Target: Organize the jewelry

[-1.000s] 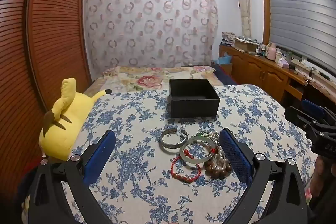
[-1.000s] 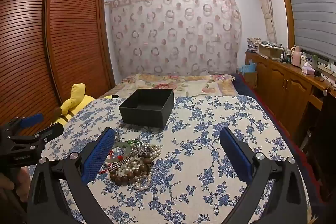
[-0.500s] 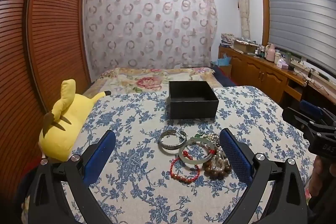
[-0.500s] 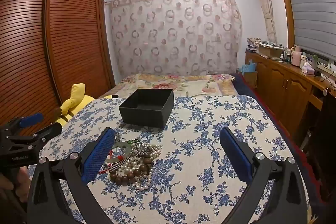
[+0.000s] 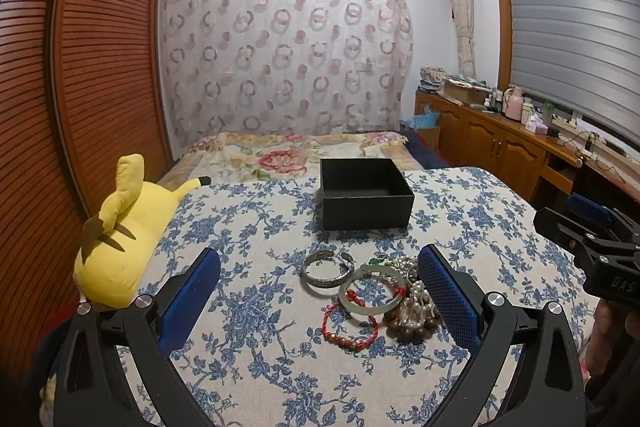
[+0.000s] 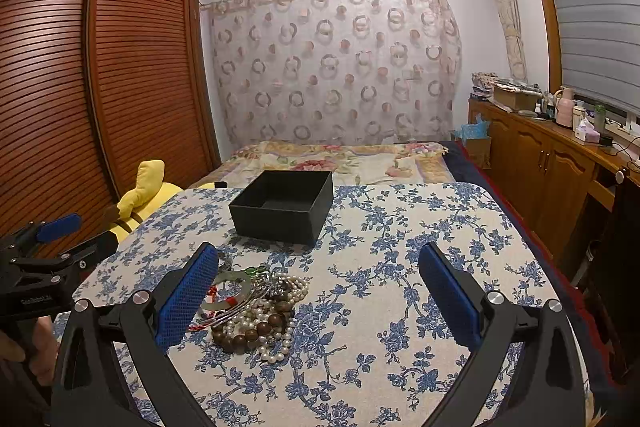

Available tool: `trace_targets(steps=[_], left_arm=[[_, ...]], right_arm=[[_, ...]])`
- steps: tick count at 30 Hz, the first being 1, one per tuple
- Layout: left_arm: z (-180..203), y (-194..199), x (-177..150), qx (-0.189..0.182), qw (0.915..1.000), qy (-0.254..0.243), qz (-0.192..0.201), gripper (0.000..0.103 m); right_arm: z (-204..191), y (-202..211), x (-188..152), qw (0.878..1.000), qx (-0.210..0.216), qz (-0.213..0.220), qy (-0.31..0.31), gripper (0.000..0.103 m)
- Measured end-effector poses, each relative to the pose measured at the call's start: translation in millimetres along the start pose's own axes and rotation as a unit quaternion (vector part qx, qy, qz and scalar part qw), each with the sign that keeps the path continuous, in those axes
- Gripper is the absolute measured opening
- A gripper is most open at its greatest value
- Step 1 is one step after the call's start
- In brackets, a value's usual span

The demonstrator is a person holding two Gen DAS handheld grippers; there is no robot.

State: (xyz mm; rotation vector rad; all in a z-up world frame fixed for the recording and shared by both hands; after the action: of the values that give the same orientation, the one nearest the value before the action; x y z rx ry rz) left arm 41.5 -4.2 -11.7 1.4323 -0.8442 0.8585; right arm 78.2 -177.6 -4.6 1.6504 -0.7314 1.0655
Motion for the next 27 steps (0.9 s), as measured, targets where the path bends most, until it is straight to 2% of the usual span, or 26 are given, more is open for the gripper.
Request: trace_targets(steps=[27], left_arm=[[-0.7,4.4,0.6,-0.001,1.0000,0.001,0.004,0.096]], right_arm=[[-0.9,0.4,0.0,1.000,0.001,0.000,0.000,0.101]])
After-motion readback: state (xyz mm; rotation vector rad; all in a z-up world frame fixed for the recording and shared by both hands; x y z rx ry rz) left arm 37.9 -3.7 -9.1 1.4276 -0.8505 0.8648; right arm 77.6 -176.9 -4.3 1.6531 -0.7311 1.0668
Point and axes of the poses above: each gripper's, at about its wrist camera, not at the fingertips, and y roughly against the way its jaws point, z to its right, x to its top, the point moved 5 cm from there along -y, roughly the way its jaws point, and after that the axes turned 2 degrees about x, right-handed, at the moved point
